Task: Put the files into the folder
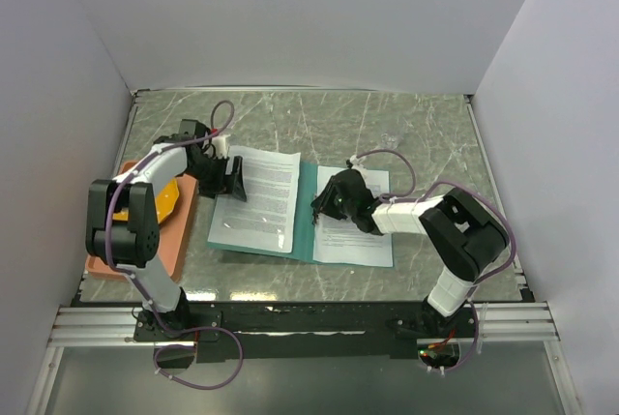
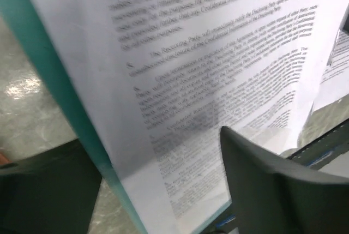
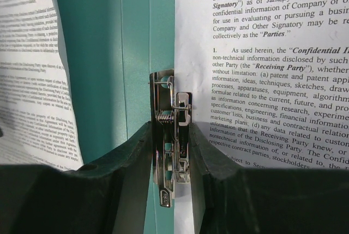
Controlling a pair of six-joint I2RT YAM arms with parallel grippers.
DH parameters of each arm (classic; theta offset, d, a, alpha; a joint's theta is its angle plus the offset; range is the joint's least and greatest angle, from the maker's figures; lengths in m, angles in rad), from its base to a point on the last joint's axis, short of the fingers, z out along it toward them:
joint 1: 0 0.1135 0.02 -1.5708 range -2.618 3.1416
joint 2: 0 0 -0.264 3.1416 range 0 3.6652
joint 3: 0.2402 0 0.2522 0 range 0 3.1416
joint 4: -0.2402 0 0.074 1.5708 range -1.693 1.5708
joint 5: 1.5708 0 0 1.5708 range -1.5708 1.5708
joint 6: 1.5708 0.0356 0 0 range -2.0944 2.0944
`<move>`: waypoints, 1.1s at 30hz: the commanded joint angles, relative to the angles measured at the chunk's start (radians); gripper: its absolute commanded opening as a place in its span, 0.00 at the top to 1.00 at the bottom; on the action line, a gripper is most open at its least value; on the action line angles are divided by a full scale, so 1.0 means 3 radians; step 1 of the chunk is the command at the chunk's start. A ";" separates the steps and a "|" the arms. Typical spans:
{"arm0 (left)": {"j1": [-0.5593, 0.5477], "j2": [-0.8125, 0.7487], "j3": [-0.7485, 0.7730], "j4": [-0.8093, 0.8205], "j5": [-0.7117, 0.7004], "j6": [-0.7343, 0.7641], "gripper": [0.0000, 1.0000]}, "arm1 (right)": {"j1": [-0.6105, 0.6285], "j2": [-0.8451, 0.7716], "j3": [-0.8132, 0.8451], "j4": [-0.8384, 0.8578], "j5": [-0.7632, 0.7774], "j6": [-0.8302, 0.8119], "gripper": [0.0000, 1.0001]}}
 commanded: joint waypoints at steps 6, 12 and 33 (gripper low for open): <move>0.0009 -0.0196 0.0296 -0.0301 0.0331 -0.0016 0.58 | 0.0096 0.0310 -0.0043 -0.1133 0.0068 0.0008 0.82; 0.0009 -0.0113 0.0398 -0.0485 0.0285 0.0056 0.83 | 0.0204 0.0315 0.0278 -0.1343 0.0139 -0.0120 0.61; 0.0009 -0.0211 0.1160 -0.1380 -0.0532 0.0465 0.99 | -0.0179 -0.0718 0.0418 -0.2083 0.0619 -0.0341 0.34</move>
